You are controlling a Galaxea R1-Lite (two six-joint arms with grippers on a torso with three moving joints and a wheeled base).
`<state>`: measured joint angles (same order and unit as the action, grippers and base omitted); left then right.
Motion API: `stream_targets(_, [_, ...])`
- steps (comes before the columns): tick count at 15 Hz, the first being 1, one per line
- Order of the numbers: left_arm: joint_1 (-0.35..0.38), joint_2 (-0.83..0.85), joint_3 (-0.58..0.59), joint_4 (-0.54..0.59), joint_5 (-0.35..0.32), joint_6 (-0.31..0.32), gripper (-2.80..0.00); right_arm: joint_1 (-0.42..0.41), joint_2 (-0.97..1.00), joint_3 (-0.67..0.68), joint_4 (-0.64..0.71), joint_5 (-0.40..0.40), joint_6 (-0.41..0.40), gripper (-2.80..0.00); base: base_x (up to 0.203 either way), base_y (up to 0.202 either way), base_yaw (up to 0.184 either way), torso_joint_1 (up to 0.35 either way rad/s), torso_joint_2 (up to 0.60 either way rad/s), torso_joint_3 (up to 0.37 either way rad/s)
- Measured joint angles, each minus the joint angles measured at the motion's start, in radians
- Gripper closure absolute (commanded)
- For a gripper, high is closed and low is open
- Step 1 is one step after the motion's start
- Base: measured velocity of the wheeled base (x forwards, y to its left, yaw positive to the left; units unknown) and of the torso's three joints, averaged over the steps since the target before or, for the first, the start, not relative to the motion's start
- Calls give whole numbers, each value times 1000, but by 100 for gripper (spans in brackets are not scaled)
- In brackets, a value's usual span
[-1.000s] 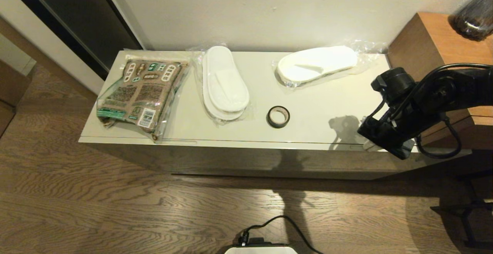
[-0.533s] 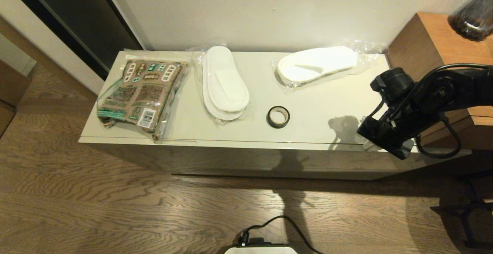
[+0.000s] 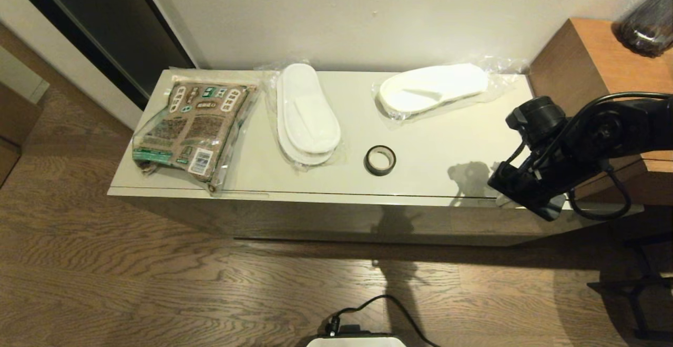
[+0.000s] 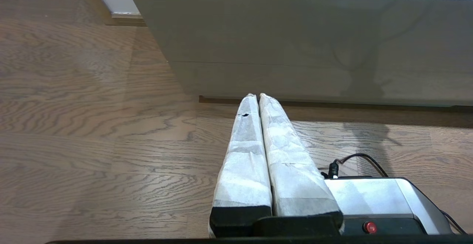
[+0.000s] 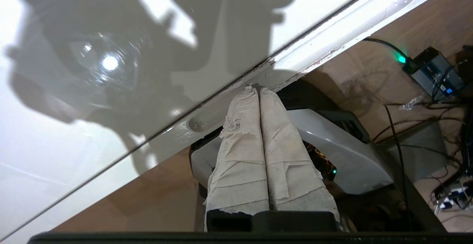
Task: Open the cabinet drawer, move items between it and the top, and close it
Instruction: Open the drawer
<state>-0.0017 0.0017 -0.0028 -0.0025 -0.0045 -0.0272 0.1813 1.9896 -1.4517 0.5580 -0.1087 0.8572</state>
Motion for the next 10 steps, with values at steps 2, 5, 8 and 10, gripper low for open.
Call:
stream_targets(2, [0, 0, 0, 0, 0, 0, 0, 13, -4, 55, 2, 4, 0, 0, 0, 0, 0, 0, 0, 0])
stream_targets(5, [0, 0, 0, 0, 0, 0, 0, 23, -21, 123, 18, 12, 1, 0, 0, 0, 0, 0, 0, 0])
stream_targets(8, [0, 0, 0, 0, 0, 0, 0, 25, -62, 197, 44, 43, 1, 0, 0, 0, 0, 0, 0, 0])
stream_targets(10, [0, 0, 0, 1, 0, 0, 0, 31, -95, 234, 61, 67, 0, 0, 0, 0, 0, 0, 0, 0])
